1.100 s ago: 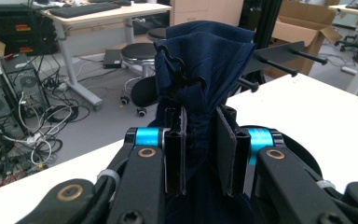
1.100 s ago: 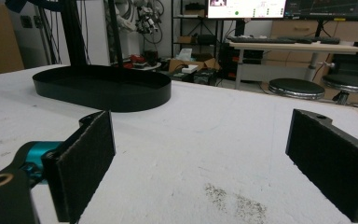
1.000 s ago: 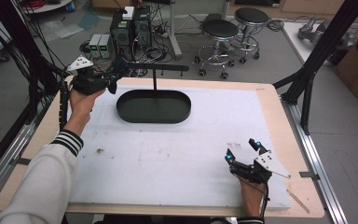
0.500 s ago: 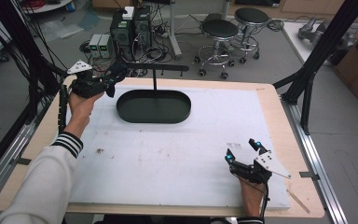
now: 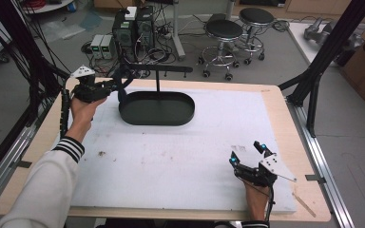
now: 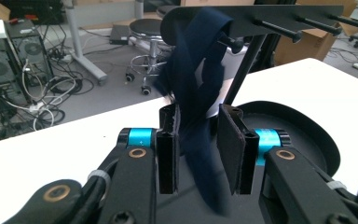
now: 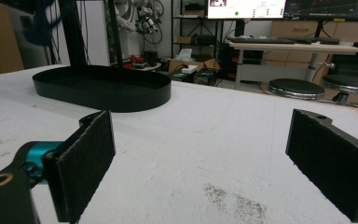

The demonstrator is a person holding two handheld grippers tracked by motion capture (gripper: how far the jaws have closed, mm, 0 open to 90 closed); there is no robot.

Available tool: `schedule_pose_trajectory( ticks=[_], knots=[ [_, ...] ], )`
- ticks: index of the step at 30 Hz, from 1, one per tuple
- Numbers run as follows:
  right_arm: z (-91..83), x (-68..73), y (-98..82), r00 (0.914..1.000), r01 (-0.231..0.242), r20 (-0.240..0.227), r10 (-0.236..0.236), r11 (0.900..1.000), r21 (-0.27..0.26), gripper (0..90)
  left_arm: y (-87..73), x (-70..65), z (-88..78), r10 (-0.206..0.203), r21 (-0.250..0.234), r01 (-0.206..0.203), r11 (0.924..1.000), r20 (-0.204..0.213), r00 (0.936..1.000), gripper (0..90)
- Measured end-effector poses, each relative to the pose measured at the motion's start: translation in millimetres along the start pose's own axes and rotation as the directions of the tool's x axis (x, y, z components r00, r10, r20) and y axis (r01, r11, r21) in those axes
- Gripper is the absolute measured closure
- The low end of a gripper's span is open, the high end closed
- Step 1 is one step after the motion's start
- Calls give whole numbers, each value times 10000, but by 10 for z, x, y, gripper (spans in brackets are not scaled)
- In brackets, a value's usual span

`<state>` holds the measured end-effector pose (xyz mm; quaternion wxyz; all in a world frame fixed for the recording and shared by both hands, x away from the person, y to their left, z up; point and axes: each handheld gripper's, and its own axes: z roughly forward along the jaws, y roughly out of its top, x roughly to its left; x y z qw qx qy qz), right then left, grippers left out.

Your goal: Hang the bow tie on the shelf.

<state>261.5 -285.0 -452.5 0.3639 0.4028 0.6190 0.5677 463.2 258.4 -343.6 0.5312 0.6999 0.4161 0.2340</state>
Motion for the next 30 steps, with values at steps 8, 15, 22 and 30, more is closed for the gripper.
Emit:
schedule_pose_trajectory(
  ticks=[8, 15, 22, 30],
  knots=[
    [0, -1, -1, 10000, 20, -1, -20, 10000, 8, 71, 7, 11, -32, 84, 33, -84, 10000, 60, 9999, 629],
    [-2, -8, -2, 10000, 58, -3, -58, 10000, -71, 71, -50, -60, -138, 686, 43, -687, 9976, 130, 9976, 348],
    [-7, -11, -3, 10000, 15, -40, -16, 10000, -86, 71, -301, -124, -519, 1206, -612, -1165, 9913, 671, 9904, 145],
    [-5, -10, -2, 10000, -39, -12, 39, 10000, -36, 71, -743, -227, -995, 1810, -1577, -1695, 9728, 616, 9816, 145]
  ],
)
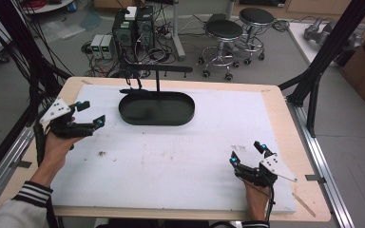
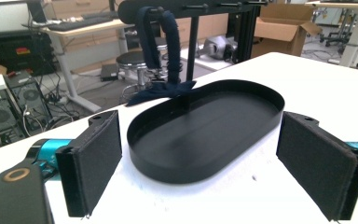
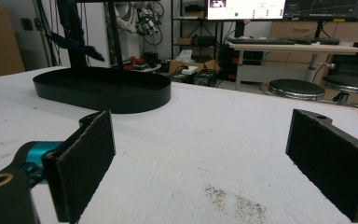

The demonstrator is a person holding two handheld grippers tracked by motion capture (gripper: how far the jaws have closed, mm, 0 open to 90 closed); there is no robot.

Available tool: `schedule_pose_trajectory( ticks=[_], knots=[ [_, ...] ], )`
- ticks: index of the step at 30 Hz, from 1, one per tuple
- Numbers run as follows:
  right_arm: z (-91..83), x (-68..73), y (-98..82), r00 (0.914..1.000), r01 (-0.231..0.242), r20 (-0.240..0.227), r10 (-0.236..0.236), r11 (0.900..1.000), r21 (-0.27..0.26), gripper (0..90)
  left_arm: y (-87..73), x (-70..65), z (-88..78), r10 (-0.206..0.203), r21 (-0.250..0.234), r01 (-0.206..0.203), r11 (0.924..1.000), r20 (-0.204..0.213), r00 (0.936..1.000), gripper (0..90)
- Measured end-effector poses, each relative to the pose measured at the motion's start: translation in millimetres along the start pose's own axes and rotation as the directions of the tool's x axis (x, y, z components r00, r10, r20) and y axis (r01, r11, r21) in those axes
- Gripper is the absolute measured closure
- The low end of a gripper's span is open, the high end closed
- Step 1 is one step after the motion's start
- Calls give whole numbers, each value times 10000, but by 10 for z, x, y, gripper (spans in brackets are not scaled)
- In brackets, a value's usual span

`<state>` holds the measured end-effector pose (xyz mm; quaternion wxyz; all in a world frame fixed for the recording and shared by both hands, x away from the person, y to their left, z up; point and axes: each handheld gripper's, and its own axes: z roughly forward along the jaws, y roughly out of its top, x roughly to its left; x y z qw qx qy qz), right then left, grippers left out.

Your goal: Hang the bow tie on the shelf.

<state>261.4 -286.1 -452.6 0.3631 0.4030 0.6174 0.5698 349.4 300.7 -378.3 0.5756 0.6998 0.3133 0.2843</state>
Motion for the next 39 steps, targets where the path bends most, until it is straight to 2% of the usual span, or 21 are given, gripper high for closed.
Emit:
schedule_pose_trajectory(
  ticks=[5, 9, 15, 17, 23, 39],
  knots=[
    [2, -1, 1, 10000, -15, 27, 15, 10000, 28, 71, -275, -105, -250, 175, -577, -175, 9982, -3, 9998, 145],
    [2, 2, 0, 10000, 25, 72, -25, 10000, -4, 71, -511, -163, -405, -28, -1130, 14, 9936, -129, 9999, 145],
    [2, -4, -1, 9999, 69, 113, -68, 9999, -84, 71, -759, -193, -485, -457, -1043, 439, 9936, -147, 9988, 144],
    [3, -5, 0, 9999, 75, 123, -73, 9999, -91, 71, -782, -196, -498, -439, -1036, 410, 9938, -257, 9987, 144],
    [-2, -3, -1, 9999, -16, 116, 17, 10000, -95, 71, -849, -237, -545, -258, -1647, 155, 9862, -604, 9978, 143],
    [-16, 1, -8, 9999, -4, 115, 6, 9998, -213, 71, -858, -236, -554, -235, -1724, 141, 9849, -525, 9983, 146]
  ],
)
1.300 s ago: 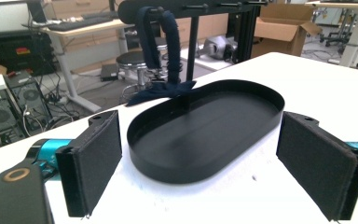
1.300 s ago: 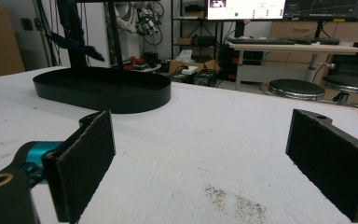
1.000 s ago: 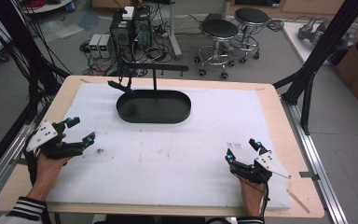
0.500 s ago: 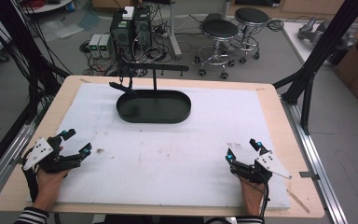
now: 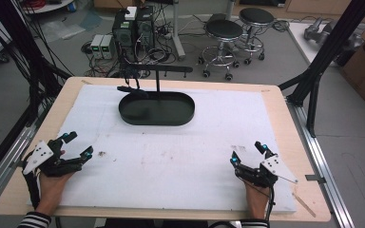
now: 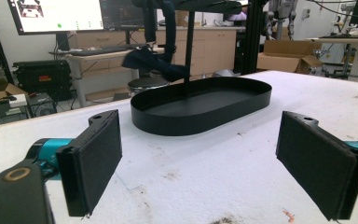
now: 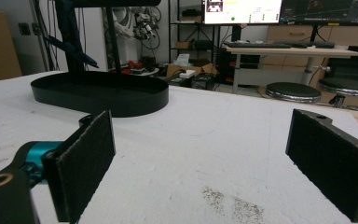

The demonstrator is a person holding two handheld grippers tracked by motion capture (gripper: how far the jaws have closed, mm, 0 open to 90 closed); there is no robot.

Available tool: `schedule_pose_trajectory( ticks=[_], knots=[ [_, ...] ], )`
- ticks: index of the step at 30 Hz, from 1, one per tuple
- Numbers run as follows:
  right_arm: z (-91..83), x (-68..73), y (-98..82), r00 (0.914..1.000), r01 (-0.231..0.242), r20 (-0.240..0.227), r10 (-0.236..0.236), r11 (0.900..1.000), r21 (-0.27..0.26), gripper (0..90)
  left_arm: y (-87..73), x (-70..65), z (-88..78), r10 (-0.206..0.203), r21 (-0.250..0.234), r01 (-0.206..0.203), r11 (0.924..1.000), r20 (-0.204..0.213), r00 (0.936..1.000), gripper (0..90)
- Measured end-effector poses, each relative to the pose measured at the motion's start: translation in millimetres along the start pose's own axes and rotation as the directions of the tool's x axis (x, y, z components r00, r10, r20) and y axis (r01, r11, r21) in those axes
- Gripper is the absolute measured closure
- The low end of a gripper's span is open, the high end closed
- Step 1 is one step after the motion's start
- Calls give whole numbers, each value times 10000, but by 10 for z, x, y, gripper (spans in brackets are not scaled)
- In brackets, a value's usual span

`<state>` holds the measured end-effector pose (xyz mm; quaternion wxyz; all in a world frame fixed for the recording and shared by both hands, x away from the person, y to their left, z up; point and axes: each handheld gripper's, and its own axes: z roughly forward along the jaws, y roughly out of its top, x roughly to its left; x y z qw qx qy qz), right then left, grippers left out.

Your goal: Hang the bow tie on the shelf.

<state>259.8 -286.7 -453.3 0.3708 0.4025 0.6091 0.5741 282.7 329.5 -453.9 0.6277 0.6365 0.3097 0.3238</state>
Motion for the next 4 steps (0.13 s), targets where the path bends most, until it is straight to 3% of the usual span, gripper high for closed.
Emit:
schedule_pose_trajectory(
  ticks=[4],
  knots=[
    [2, -11, 0, 10000, -48, -3, 48, 10000, -39, 71, 0, -3, -1, 31, -11, -31, 10000, 0, 10000, 146]
  ],
)
